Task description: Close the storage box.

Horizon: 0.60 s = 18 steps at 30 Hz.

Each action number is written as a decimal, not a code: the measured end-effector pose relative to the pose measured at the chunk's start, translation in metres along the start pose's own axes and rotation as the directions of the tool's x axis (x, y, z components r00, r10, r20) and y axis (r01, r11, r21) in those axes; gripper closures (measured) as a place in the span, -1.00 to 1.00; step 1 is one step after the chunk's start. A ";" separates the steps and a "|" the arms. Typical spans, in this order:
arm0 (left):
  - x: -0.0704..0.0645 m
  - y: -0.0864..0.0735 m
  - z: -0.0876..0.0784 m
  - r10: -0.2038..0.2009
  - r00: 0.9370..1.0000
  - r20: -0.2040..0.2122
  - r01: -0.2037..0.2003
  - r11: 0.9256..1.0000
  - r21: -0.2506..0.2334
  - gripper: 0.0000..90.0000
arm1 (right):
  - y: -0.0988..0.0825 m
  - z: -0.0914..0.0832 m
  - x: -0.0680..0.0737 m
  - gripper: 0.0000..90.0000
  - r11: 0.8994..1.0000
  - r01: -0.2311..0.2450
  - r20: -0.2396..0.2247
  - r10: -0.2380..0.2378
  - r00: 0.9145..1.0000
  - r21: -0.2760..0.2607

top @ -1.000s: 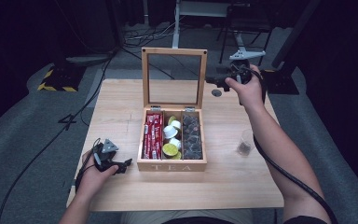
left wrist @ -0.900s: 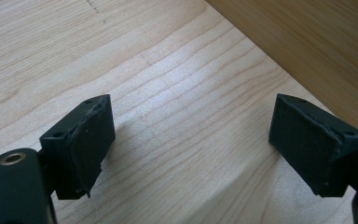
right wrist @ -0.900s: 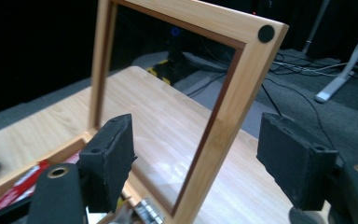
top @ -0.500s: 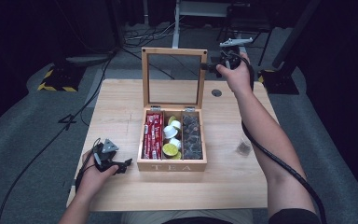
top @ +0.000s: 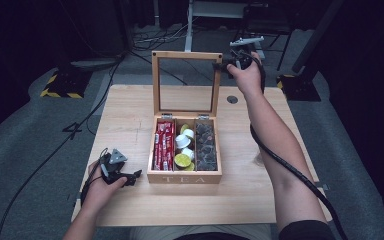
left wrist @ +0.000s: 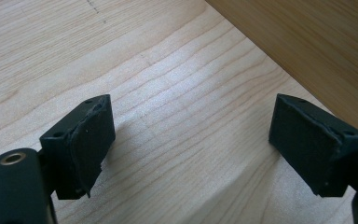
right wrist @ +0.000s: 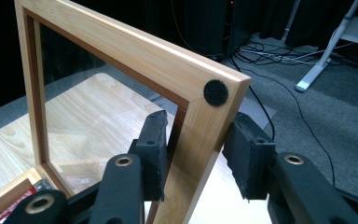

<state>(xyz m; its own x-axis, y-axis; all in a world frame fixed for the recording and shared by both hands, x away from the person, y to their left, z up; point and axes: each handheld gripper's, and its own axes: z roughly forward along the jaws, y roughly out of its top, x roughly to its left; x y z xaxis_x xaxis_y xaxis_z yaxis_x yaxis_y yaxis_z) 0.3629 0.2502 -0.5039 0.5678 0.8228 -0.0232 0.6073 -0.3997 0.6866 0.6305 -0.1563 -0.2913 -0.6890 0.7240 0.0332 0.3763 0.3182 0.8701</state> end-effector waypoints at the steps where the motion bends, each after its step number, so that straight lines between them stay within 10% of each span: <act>1: 0.000 0.000 0.000 0.000 1.000 0.000 0.000 1.000 0.000 -0.67 | 0.000 -0.001 0.001 0.35 1.000 0.000 -0.001 0.000 1.000 0.000; 18: 0.000 0.001 0.001 -0.004 1.000 -0.001 0.004 1.000 -0.002 -0.67 | -0.005 -0.040 0.025 0.42 0.992 0.122 -0.037 -0.122 0.992 -0.021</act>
<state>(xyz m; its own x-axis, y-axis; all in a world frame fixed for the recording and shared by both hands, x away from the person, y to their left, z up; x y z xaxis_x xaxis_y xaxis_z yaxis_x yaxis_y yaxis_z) 0.3636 0.2494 -0.5040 0.5651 0.8247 -0.0252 0.6083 -0.3958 0.6880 0.5862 -0.1644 -0.2751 -0.7523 0.6565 -0.0552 0.2766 0.3908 0.8780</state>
